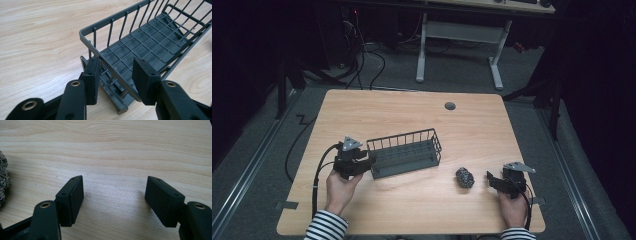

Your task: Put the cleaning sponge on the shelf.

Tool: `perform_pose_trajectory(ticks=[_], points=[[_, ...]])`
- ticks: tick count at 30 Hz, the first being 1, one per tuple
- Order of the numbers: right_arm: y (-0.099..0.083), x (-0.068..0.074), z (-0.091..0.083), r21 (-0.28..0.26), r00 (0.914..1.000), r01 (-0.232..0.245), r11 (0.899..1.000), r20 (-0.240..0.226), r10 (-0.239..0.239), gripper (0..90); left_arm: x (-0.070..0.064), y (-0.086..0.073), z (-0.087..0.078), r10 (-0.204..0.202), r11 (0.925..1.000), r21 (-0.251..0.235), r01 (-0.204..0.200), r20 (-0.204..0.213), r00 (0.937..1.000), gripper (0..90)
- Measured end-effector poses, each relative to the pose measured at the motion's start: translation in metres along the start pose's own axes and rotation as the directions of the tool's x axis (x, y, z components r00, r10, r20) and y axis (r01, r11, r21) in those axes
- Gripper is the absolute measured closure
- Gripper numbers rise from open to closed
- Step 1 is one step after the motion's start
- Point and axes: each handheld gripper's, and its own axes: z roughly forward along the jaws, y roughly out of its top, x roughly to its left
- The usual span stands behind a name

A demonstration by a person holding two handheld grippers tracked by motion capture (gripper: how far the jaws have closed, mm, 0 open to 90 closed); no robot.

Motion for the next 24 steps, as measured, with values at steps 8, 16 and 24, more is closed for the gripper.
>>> perform_pose_trajectory(ticks=[8, 16, 24], points=[[0.0, 0.0, 0.0, 0.0, 1.0, 0.0, 1.0, 0.0, 0.0, 31.6, -0.009, -0.002, -0.002, 0.012, 0.9999, 0.005, -0.012, 0.017, 0.9998, 57.6], [0.0, 0.0, 0.0, 0.0, 1.0, 0.0, 1.0, -0.001, 0.0, 31.6, -0.007, 0.002, -0.01, -0.013, 0.9993, -0.035, 0.014, 0.026, 0.9996, 42.2], [0.0, 0.0, 0.0, 0.0, 1.0, 0.0, 1.0, 0.0, 0.0, 31.6, 0.007, 0.002, -0.03, -0.053, 0.9936, -0.099, 0.055, 0.014, 0.9985, 32.9]])
